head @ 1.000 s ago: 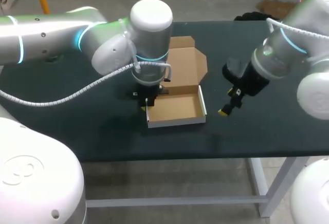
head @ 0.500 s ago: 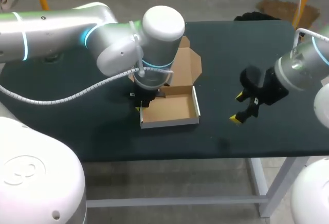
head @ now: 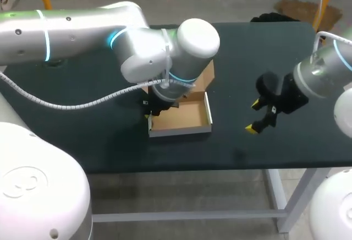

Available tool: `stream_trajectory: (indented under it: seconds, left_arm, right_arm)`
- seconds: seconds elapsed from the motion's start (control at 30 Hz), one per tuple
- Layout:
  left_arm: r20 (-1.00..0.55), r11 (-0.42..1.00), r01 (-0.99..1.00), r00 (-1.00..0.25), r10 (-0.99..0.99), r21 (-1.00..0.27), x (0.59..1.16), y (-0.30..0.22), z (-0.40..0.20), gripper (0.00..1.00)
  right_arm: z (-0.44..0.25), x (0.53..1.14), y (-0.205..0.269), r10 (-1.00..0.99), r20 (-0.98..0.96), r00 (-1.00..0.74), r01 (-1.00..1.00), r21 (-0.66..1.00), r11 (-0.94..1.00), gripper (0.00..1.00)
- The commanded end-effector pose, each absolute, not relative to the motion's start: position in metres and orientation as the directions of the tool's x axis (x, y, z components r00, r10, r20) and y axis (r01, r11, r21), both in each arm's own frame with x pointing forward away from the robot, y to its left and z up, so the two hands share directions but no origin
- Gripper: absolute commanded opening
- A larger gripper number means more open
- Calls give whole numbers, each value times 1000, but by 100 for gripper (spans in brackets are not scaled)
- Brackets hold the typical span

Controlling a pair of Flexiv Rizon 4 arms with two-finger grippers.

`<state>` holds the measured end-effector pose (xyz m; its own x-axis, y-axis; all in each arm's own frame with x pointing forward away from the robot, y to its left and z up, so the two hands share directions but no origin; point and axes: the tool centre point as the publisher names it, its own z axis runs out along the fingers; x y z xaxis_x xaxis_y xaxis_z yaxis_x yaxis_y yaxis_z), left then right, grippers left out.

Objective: Assemble the packaging by folding the flat box into shape, placing the metal phone stand inside, and closing the box properly

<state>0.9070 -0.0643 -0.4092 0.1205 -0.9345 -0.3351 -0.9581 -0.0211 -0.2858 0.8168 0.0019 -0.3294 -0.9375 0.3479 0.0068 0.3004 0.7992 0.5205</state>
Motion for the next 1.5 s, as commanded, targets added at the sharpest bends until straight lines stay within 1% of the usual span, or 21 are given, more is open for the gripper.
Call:
stream_trajectory:
  seconds: [0.03,0.17,0.4,0.47,0.53,0.6,0.83,0.97,1.2,1.23,1.3,1.37,1.5]
  left_arm:
    - [-418,-20,-955,148,-896,-295,907,-63,-419,0]
    - [-394,-40,-954,162,-905,-298,907,-59,-417,0]
    - [-293,-72,-956,158,-943,-284,904,-55,-411,0]
    - [-254,-80,-954,157,-954,-289,903,-55,-409,18]
    - [-218,-82,-955,148,-965,-284,902,-55,-407,21]
    - [-193,-85,-955,143,-971,-284,902,-55,-406,27]
    - [-115,-97,-956,134,-984,-277,899,-55,-402,28]
    - [-66,-103,-958,125,-990,-267,897,-55,-398,24]
    - [10,-111,-957,112,-994,-268,894,-56,-392,23]
    - [14,-108,-958,108,-994,-267,893,-57,-391,25]
    - [23,-104,-956,102,-995,-274,892,-58,-391,26]
    - [50,-96,-955,85,-995,-282,890,-59,-389,33]
    - [105,-81,-951,51,-993,-297,888,-60,-385,42]
  right_arm:
    - [-328,817,3,344,9,-939,298,519,801,100]
    - [-328,818,5,342,11,-940,298,517,803,100]
    - [-328,819,7,341,13,-940,299,512,805,100]
    - [-329,820,8,342,14,-940,301,509,807,100]
    - [-329,820,8,342,15,-939,302,508,807,100]
    - [-329,821,9,343,17,-939,304,506,807,100]
    - [-329,822,10,346,20,-938,309,501,808,100]
    - [-330,823,10,349,22,-937,313,497,809,100]
    - [-331,824,11,352,24,-936,318,491,811,100]
    - [-331,824,11,353,23,-935,319,490,812,100]
    - [-331,824,11,354,24,-935,319,489,812,100]
    - [-331,824,11,355,23,-934,321,489,811,100]
    - [-331,823,10,359,23,-933,324,488,811,100]
